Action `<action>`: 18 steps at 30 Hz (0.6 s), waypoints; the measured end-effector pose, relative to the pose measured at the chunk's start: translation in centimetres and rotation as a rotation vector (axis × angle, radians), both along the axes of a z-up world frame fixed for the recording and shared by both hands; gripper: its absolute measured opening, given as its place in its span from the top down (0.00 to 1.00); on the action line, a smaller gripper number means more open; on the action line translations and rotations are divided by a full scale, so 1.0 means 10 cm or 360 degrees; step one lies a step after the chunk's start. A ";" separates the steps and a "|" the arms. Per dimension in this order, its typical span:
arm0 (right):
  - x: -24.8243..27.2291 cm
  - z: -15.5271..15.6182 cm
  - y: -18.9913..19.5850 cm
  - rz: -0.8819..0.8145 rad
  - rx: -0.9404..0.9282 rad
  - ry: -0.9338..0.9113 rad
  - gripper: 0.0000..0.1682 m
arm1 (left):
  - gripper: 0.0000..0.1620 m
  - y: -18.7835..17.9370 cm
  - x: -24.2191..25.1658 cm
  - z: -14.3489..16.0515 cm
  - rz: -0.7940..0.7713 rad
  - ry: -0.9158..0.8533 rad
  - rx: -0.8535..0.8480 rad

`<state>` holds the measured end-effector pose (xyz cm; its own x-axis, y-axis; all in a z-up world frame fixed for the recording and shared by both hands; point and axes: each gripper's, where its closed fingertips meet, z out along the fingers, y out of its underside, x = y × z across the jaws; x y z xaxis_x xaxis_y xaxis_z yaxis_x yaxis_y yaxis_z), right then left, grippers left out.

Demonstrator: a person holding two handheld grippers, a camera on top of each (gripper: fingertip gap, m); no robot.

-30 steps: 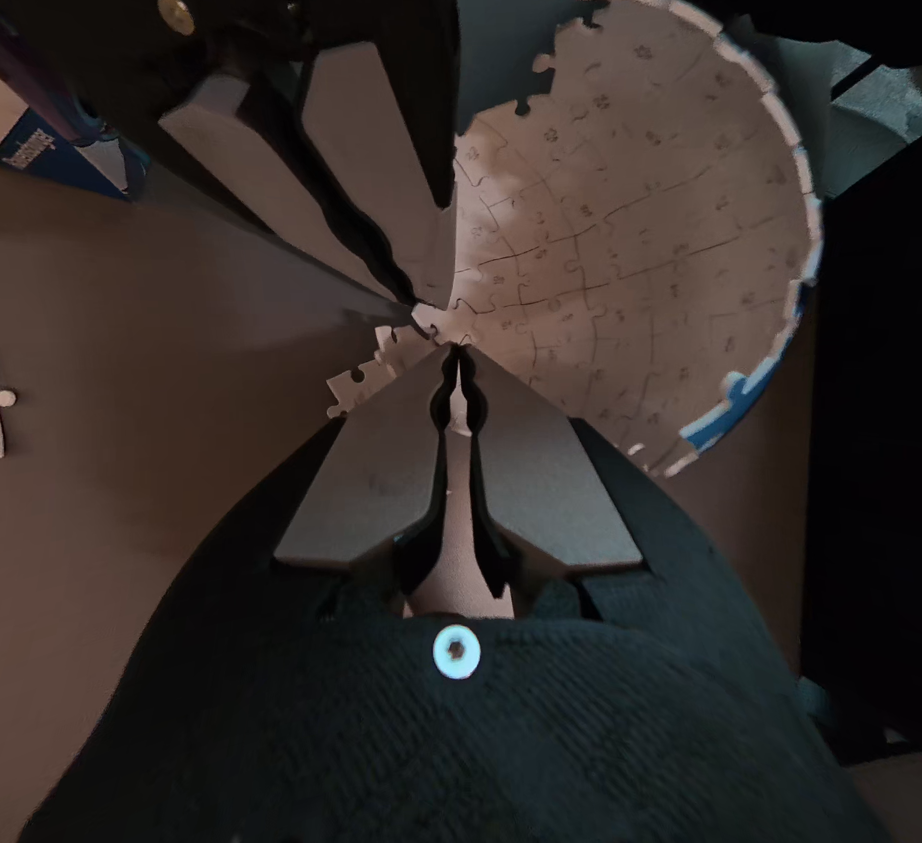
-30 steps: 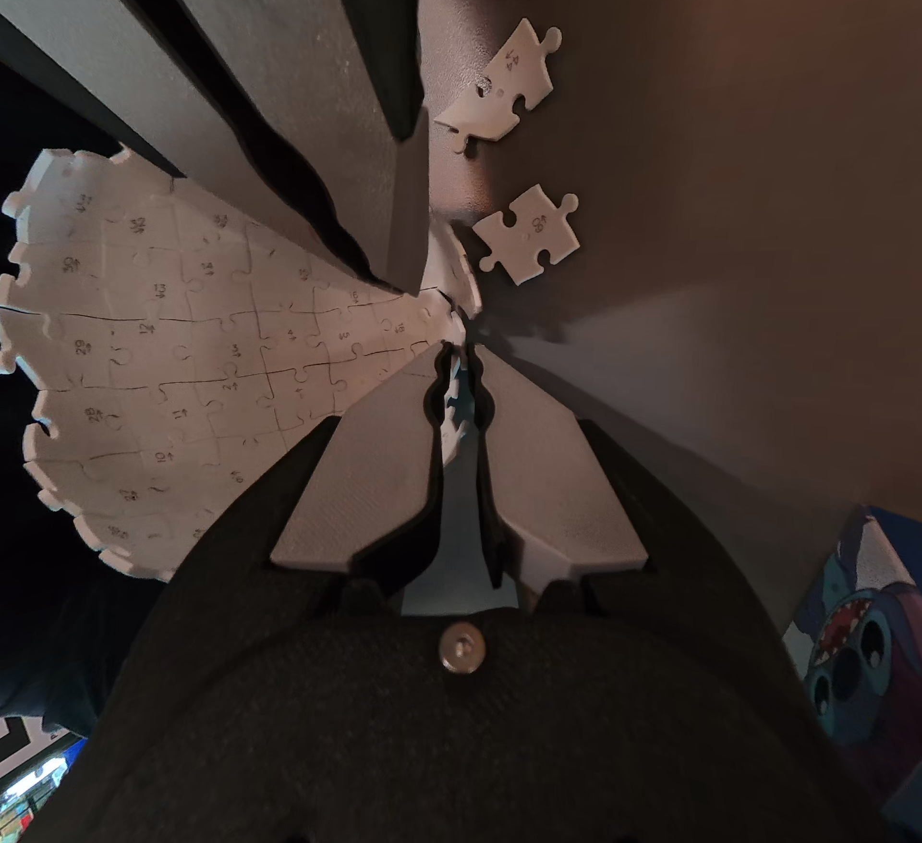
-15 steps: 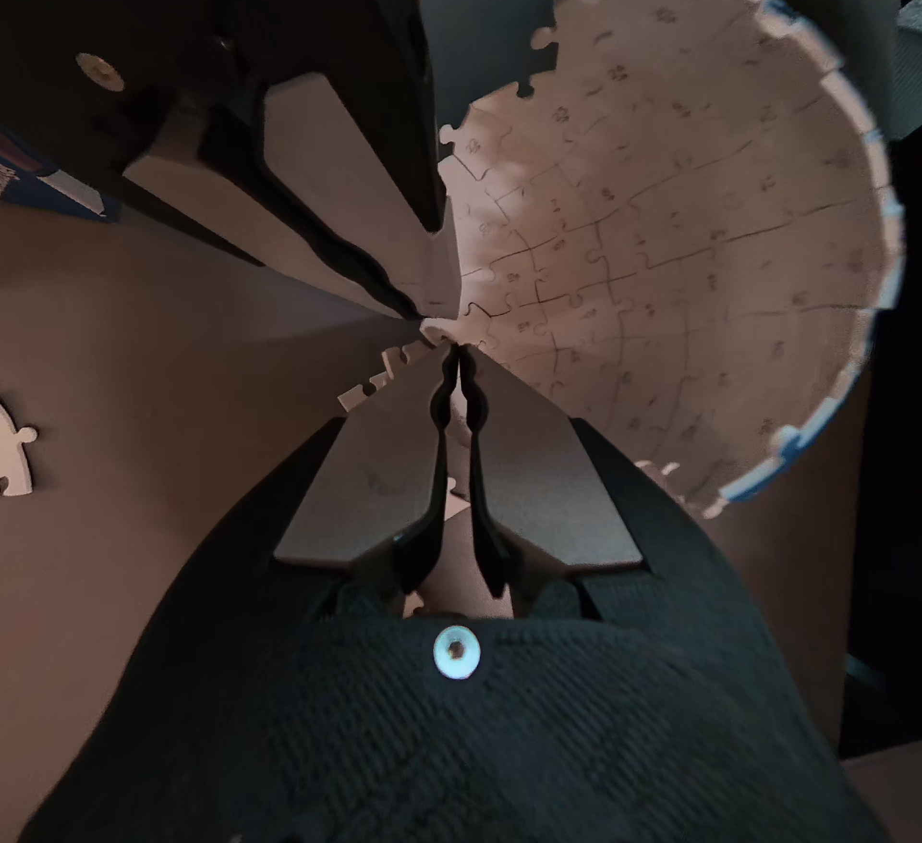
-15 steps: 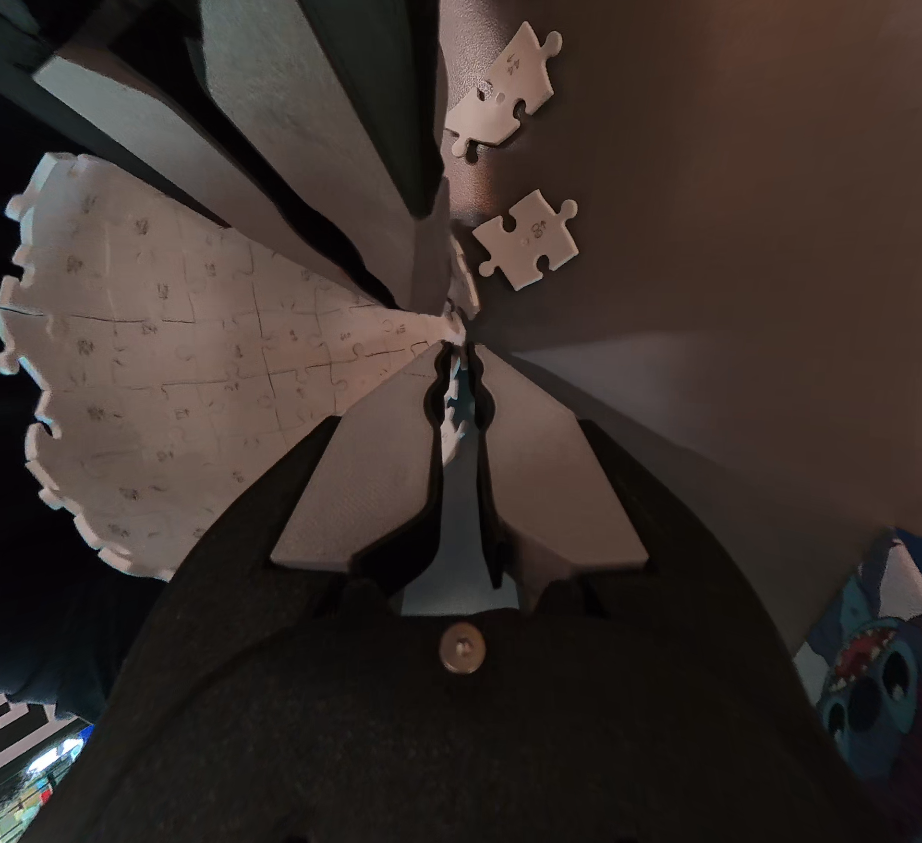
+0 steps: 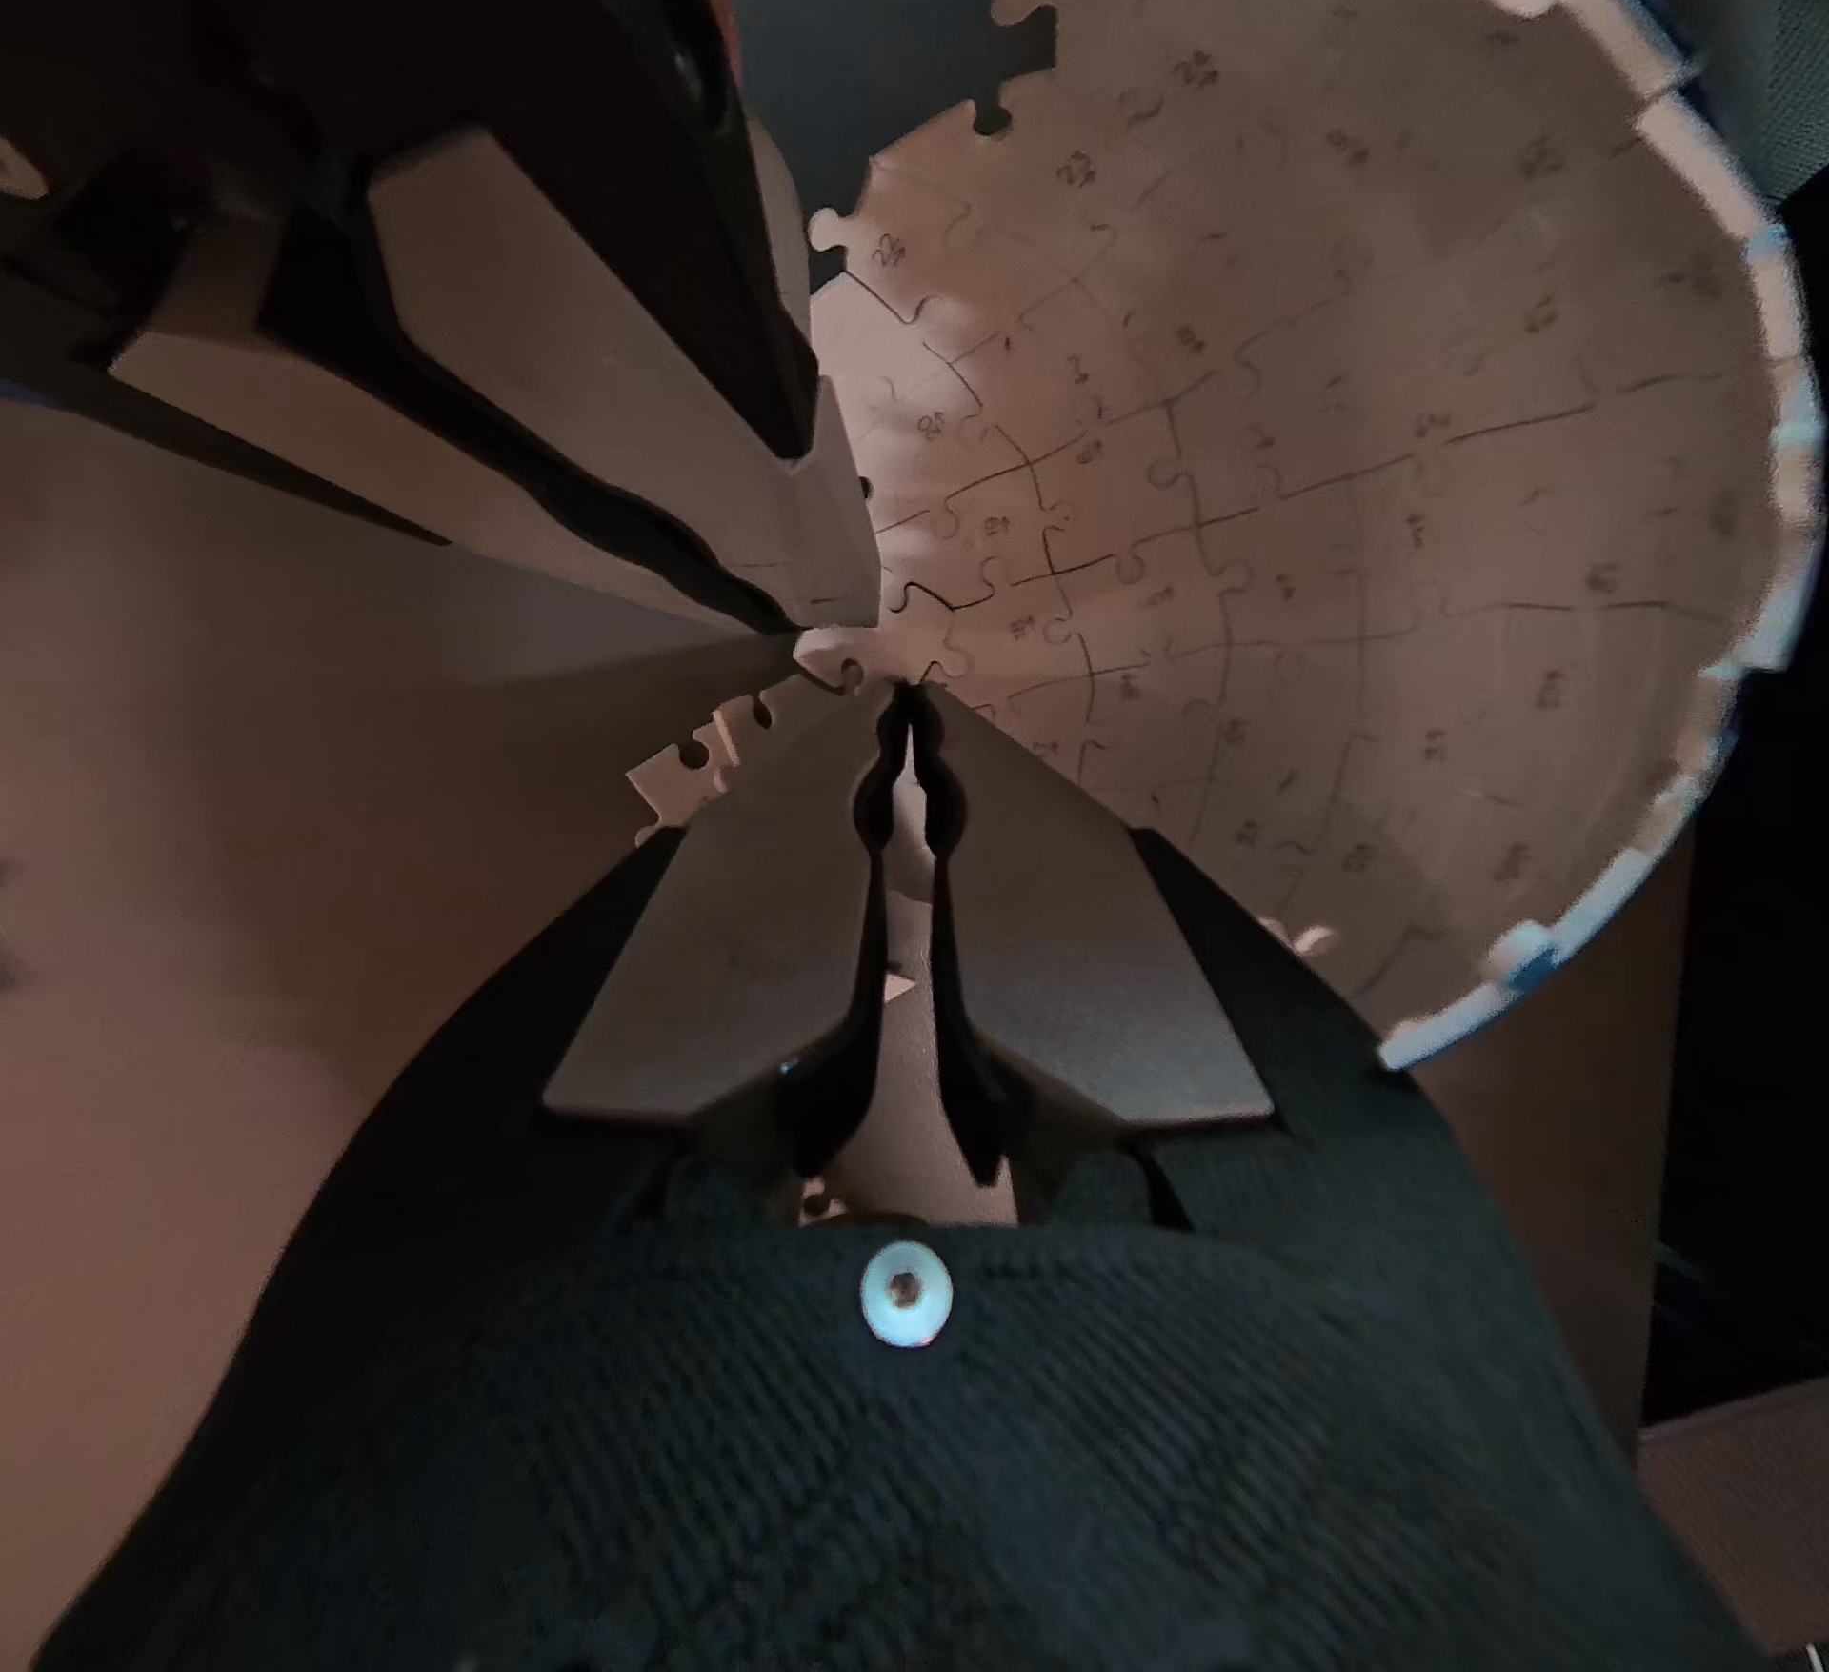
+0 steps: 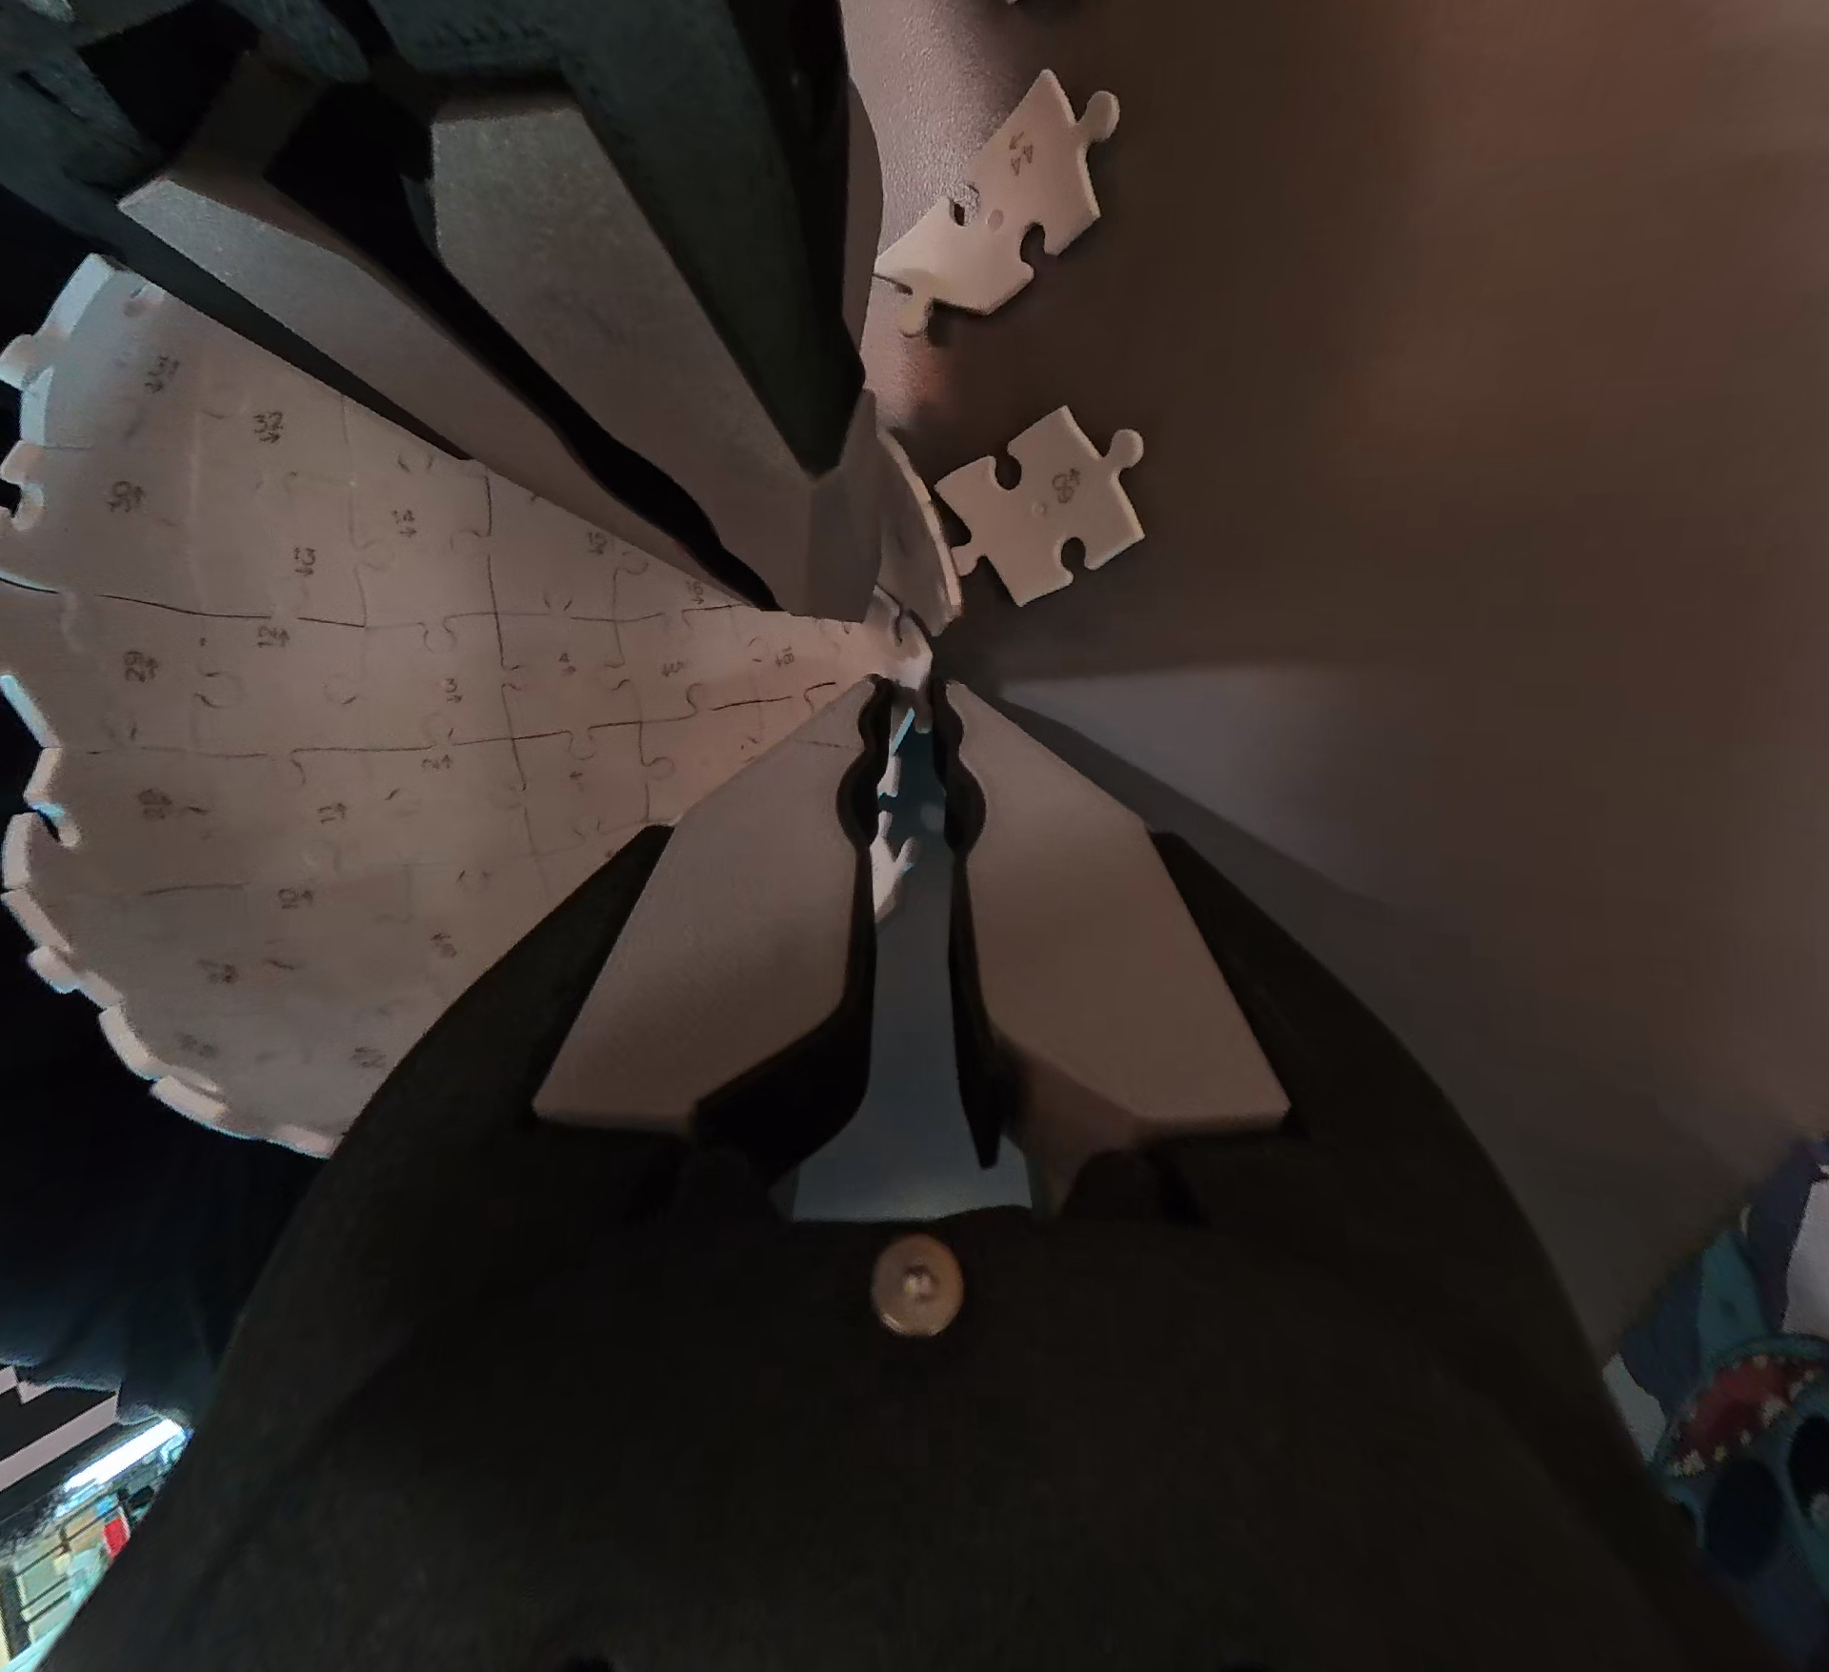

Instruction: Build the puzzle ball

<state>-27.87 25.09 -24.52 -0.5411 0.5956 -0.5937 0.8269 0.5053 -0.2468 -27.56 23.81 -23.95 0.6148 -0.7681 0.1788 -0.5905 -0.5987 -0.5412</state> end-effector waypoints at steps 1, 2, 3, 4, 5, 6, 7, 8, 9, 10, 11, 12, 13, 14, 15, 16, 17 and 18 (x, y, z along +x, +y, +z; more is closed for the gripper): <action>0.00 0.00 0.00 -0.0002 -0.0005 -0.0013 0.97 | 1.00 0.00 0.00 0.00 -0.0002 -0.0003 -0.0003; 0.00 0.00 0.00 -0.0006 -0.0010 -0.0028 0.97 | 1.00 0.00 0.00 0.00 -0.0002 -0.0006 -0.0005; 0.00 0.00 0.00 -0.0007 -0.0014 -0.0037 0.97 | 1.00 0.00 0.00 0.00 -0.0002 -0.0009 -0.0006; 0.00 0.00 0.00 -0.0004 -0.0016 -0.0036 0.97 | 1.00 -0.01 0.00 0.00 -0.0003 -0.0011 -0.0009; 0.00 0.00 0.00 -0.0001 -0.0013 -0.0032 0.97 | 1.00 -0.01 0.00 0.00 -0.0004 -0.0011 -0.0011; 0.00 0.00 0.01 0.0000 -0.0007 -0.0028 0.97 | 1.00 -0.01 0.00 0.00 -0.0005 -0.0009 -0.0010; 0.00 0.01 0.02 -0.0001 -0.0001 -0.0023 0.97 | 1.00 -0.01 0.00 0.00 -0.0007 -0.0007 -0.0009; 0.00 0.01 0.02 -0.0003 0.0001 -0.0019 0.97 | 1.00 -0.02 0.00 -0.01 -0.0010 -0.0006 -0.0010; 0.00 0.02 0.03 -0.0006 0.0000 -0.0015 0.97 | 1.00 -0.02 0.00 0.00 -0.0013 -0.0006 -0.0009; 0.00 0.02 0.03 -0.0009 -0.0001 -0.0014 0.97 | 1.00 -0.02 0.01 0.00 -0.0015 -0.0007 -0.0008; 0.00 0.02 0.04 -0.0012 0.0001 -0.0014 0.96 | 1.00 -0.02 0.01 0.00 -0.0015 -0.0007 -0.0007; -0.01 0.03 0.04 -0.0017 0.0003 -0.0010 0.96 | 1.00 -0.02 0.01 0.00 -0.0016 -0.0006 -0.0004; -0.02 0.03 0.05 -0.0024 0.0003 -0.0007 0.96 | 1.00 -0.02 0.01 0.00 -0.0017 -0.0007 -0.0005; -0.03 0.05 0.05 -0.0035 0.0003 0.0003 0.96 | 1.00 -0.02 0.02 0.00 -0.0017 -0.0007 -0.0006; -0.05 0.06 0.06 -0.0047 0.0000 0.0020 0.96 | 1.00 -0.03 0.02 0.01 -0.0017 -0.0009 -0.0005; -0.06 0.08 0.07 -0.0059 -0.0003 0.0035 0.97 | 1.00 -0.03 0.02 0.01 -0.0018 -0.0010 -0.0005; -0.07 0.10 0.08 -0.0071 -0.0006 0.0047 0.97 | 1.00 -0.03 0.02 0.01 -0.0019 -0.0010 -0.0005; -0.09 0.11 0.09 -0.0083 -0.0011 0.0058 0.97 | 1.00 -0.03 0.02 0.00 -0.0020 -0.0010 -0.0005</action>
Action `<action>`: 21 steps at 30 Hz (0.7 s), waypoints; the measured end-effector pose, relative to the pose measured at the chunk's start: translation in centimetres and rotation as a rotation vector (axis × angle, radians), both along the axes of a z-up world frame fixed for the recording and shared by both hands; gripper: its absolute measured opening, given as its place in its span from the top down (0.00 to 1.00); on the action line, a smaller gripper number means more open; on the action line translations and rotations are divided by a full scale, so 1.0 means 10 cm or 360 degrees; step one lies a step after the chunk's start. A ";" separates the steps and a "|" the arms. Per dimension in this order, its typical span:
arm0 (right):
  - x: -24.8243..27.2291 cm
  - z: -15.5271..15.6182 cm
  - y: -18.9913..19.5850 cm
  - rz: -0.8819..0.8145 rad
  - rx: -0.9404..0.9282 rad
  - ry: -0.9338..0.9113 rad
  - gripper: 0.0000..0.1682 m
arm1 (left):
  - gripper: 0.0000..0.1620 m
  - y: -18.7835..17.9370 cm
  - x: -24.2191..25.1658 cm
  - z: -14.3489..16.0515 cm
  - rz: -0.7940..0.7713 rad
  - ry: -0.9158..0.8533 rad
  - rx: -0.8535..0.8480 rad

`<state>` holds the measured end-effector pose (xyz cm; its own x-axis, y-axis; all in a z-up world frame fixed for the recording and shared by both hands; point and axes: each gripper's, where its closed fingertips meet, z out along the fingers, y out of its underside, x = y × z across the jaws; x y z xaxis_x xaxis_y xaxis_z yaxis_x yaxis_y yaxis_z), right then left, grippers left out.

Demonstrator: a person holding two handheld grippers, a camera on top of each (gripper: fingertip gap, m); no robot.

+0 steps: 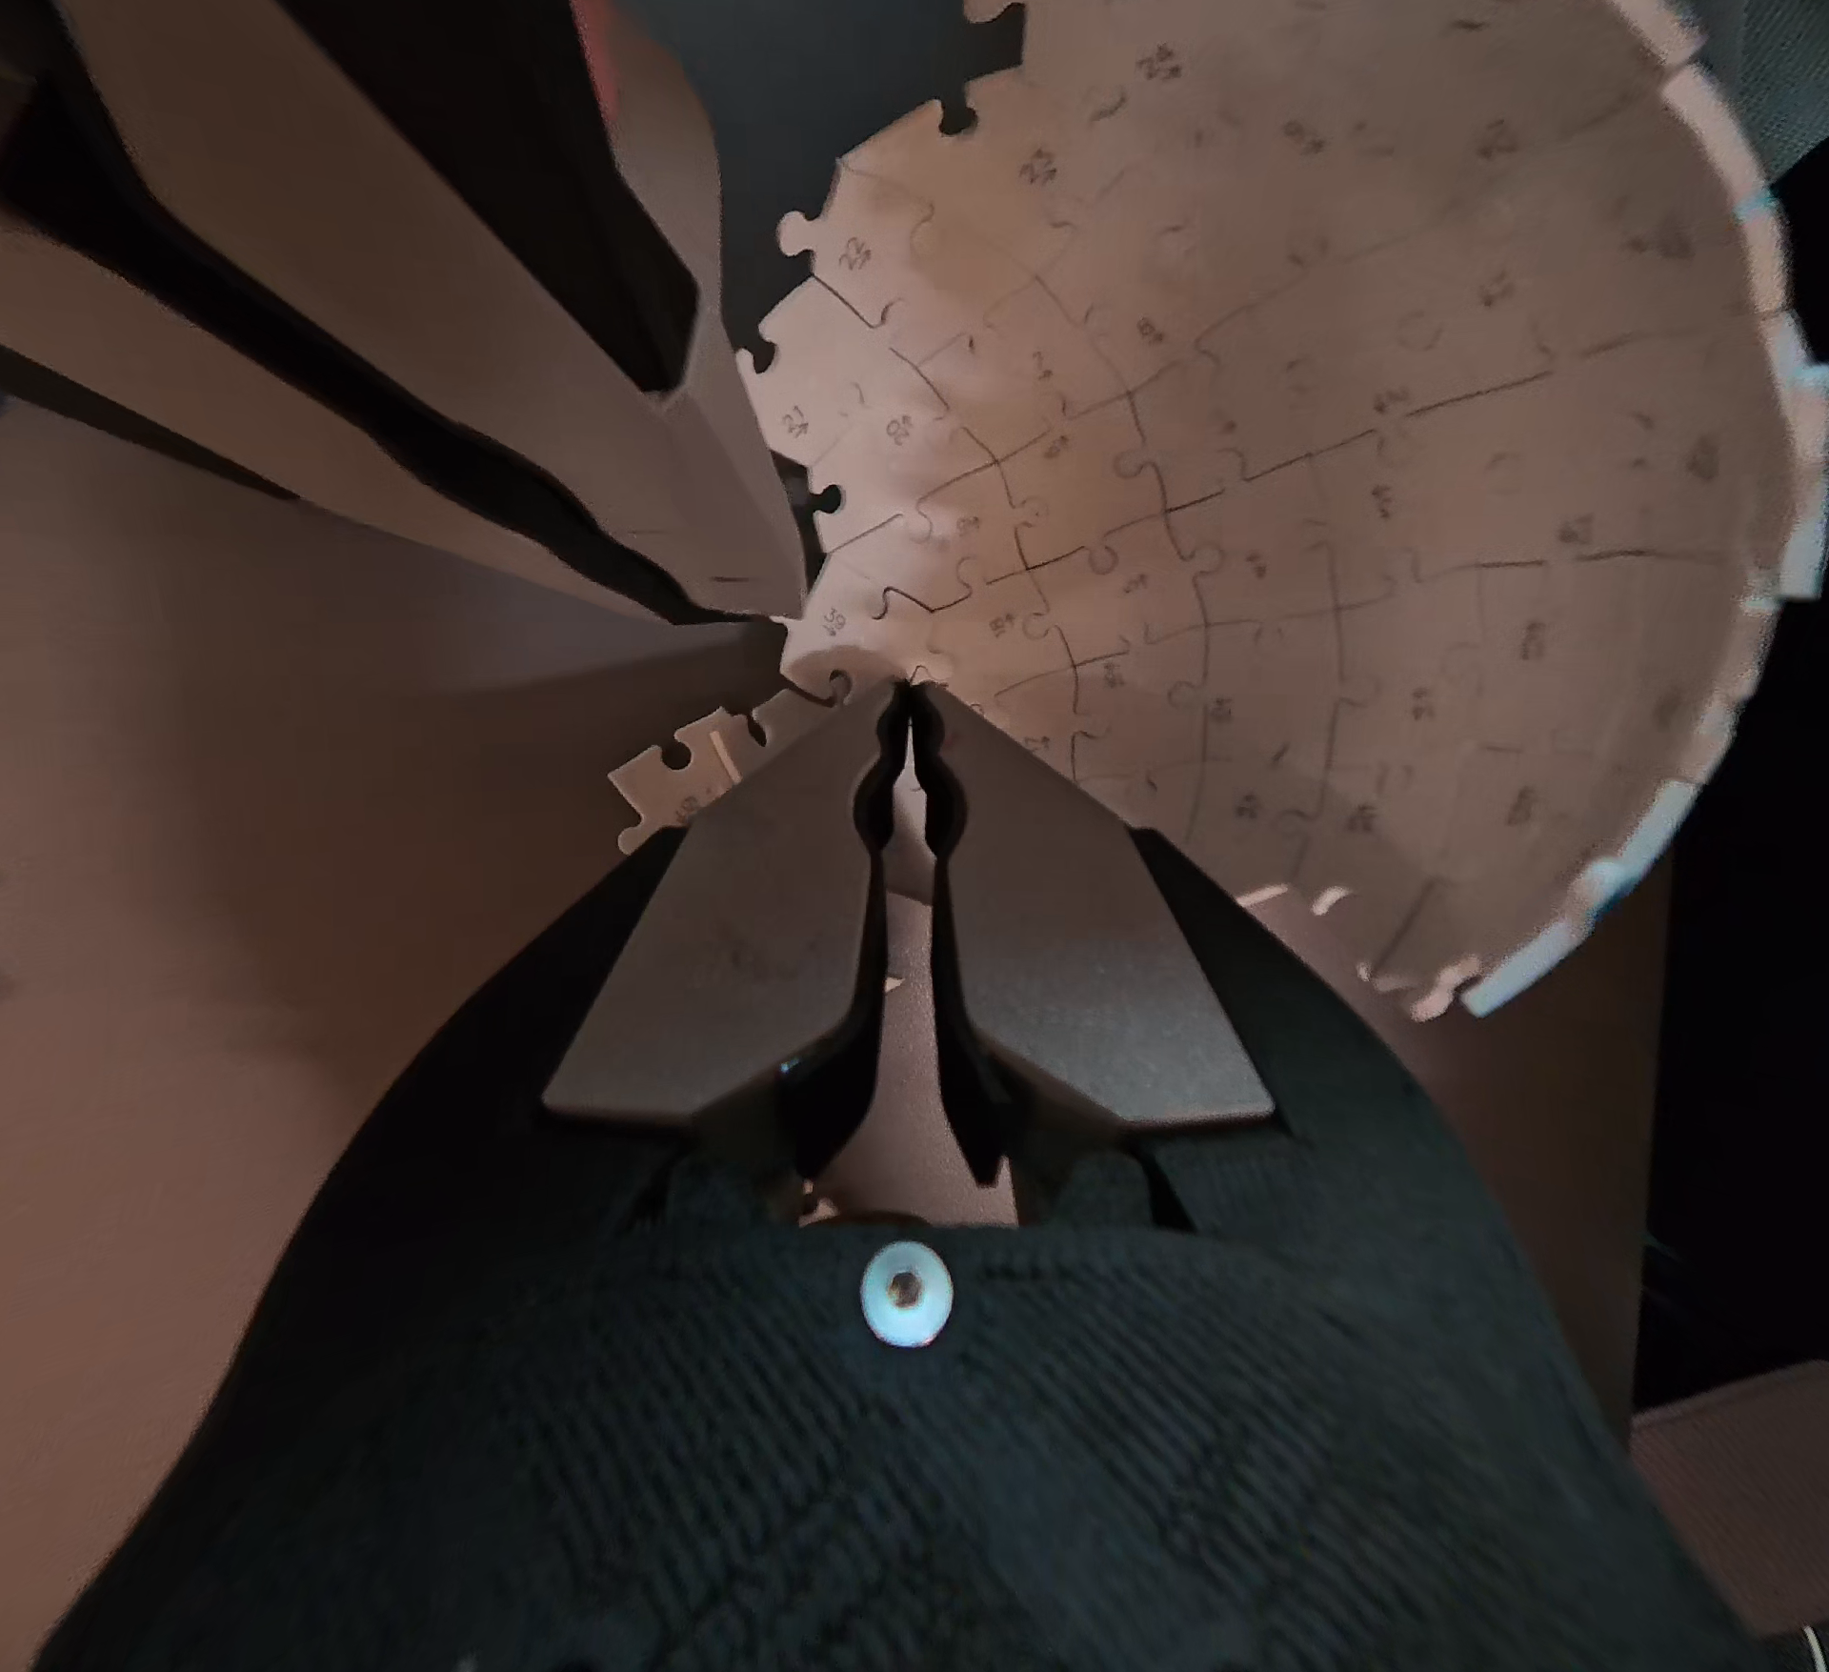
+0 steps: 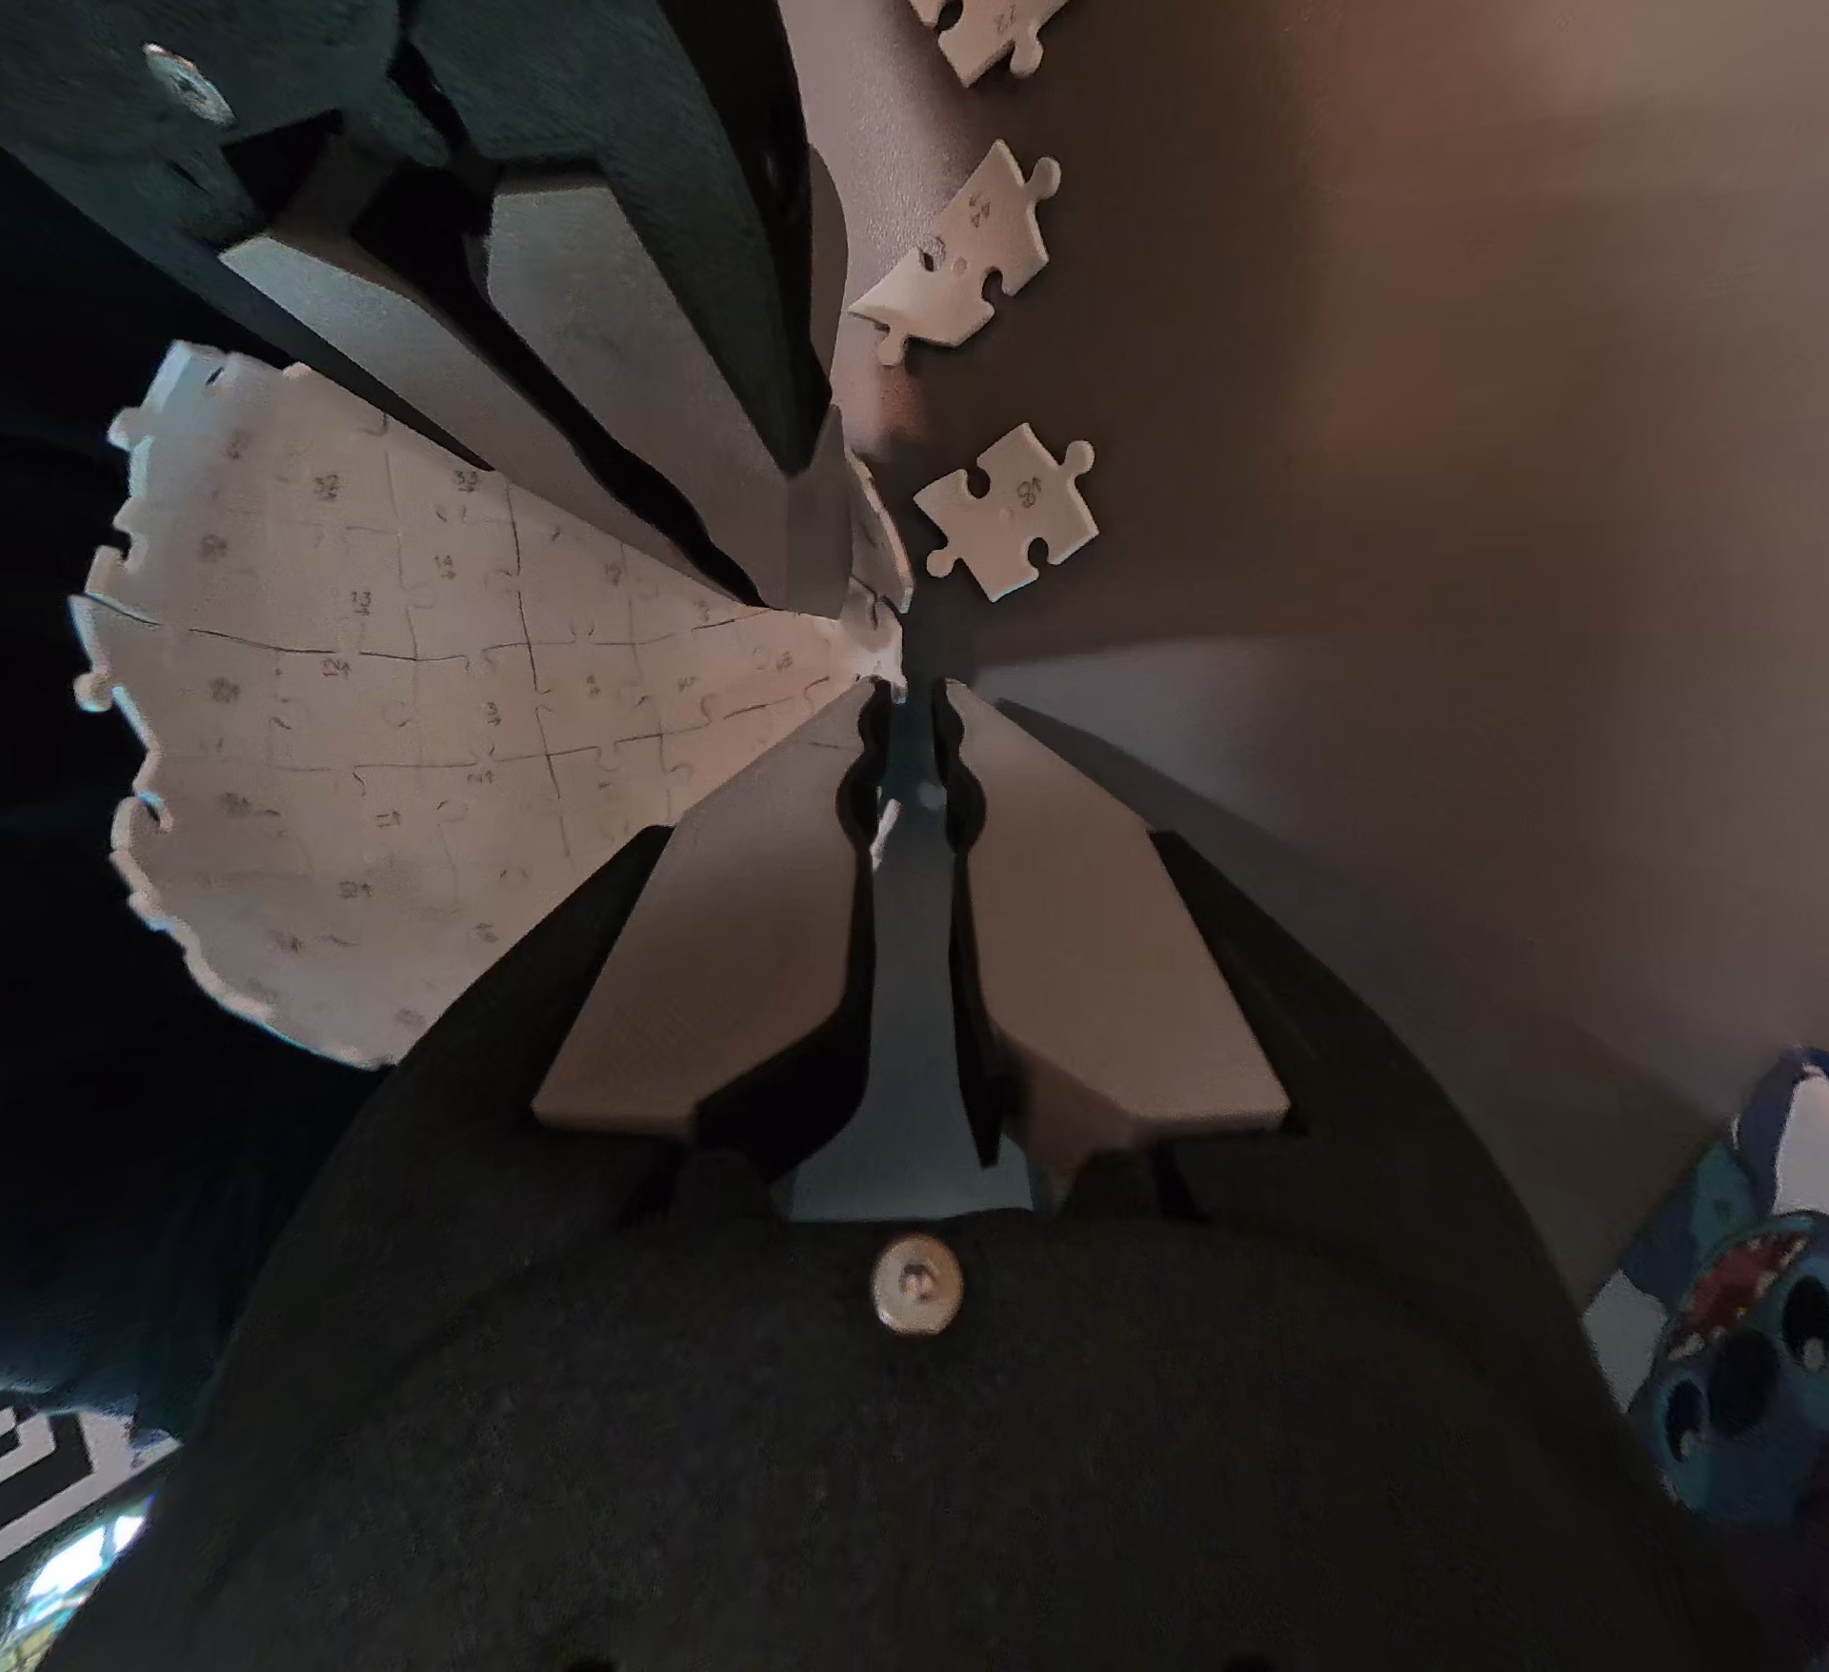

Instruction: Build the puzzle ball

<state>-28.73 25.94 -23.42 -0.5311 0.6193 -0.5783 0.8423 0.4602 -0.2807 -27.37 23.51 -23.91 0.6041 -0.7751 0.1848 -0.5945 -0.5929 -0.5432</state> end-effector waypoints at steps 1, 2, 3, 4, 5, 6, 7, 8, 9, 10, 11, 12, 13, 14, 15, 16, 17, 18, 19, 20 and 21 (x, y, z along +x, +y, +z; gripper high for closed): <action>-0.01 0.00 0.00 -0.0009 -0.0003 0.0006 0.98 | 1.00 0.00 0.00 0.00 0.0001 0.0000 0.0001; -0.02 0.00 0.00 -0.0012 -0.0006 0.0005 0.98 | 1.00 0.00 0.00 0.00 0.0001 0.0001 0.0000; -0.02 -0.01 0.00 -0.0011 -0.0009 0.0002 0.98 | 1.00 0.00 0.00 -0.01 0.0001 0.0003 -0.0002; -0.02 -0.02 -0.01 -0.0005 -0.0012 -0.0001 0.98 | 1.00 0.00 -0.01 -0.01 0.0001 0.0004 -0.0001; -0.01 -0.02 -0.02 0.0006 -0.0017 -0.0006 0.99 | 1.00 0.00 -0.01 -0.01 0.0002 0.0003 -0.0001; 0.00 -0.03 -0.03 0.0014 -0.0023 -0.0010 0.99 | 1.00 0.00 0.00 -0.01 0.0001 0.0000 -0.0004; 0.00 -0.03 -0.04 0.0017 -0.0026 -0.0016 1.00 | 1.00 0.00 0.00 -0.01 0.0001 -0.0002 -0.0005; 0.00 -0.04 -0.04 0.0015 -0.0031 -0.0024 1.00 | 1.00 0.00 -0.01 -0.01 0.0001 -0.0001 -0.0004; 0.00 -0.04 -0.05 0.0013 -0.0038 -0.0029 1.00 | 1.00 0.00 -0.01 -0.01 0.0000 0.0000 -0.0004; -0.01 -0.05 -0.05 0.0013 -0.0040 -0.0030 1.00 | 1.00 -0.01 -0.01 -0.02 -0.0001 0.0003 -0.0005; -0.01 -0.05 -0.05 0.0014 -0.0041 -0.0031 1.00 | 1.00 -0.01 -0.01 -0.02 -0.0001 0.0004 -0.0005; -0.01 -0.06 -0.05 0.0014 -0.0043 -0.0034 1.00 | 1.00 -0.01 -0.01 -0.02 -0.0001 0.0005 -0.0005; 0.00 -0.06 -0.06 0.0014 -0.0047 -0.0037 1.00 | 1.00 -0.01 -0.01 -0.02 -0.0001 0.0003 -0.0007; 0.00 -0.06 -0.06 0.0015 -0.0051 -0.0042 1.00 | 1.00 -0.01 -0.01 -0.02 -0.0001 0.0001 -0.0007; 0.01 -0.06 -0.06 0.0015 -0.0053 -0.0048 1.00 | 1.00 -0.01 -0.01 -0.02 0.0000 0.0002 -0.0004; 0.01 -0.06 -0.06 0.0015 -0.0053 -0.0051 1.00 | 1.00 -0.01 -0.02 -0.02 0.0002 0.0004 -0.0002; 0.01 -0.06 -0.06 0.0015 -0.0053 -0.0052 1.00 | 1.00 -0.01 -0.03 -0.02 0.0004 0.0008 0.0000; 0.01 -0.06 -0.06 0.0014 -0.0054 -0.0051 1.00 | 1.00 -0.01 -0.03 -0.02 0.0006 0.0009 0.0003; 0.01 -0.06 -0.06 0.0013 -0.0058 -0.0053 1.00 | 1.00 -0.01 -0.03 -0.02 0.0007 0.0006 0.0004; 0.01 -0.06 -0.07 0.0014 -0.0060 -0.0055 1.00 | 1.00 -0.01 -0.03 -0.02 0.0006 0.0002 0.0002; 0.01 -0.06 -0.08 0.0016 -0.0063 -0.0058 1.00 | 1.00 -0.01 -0.03 -0.02 0.0005 -0.0001 0.0000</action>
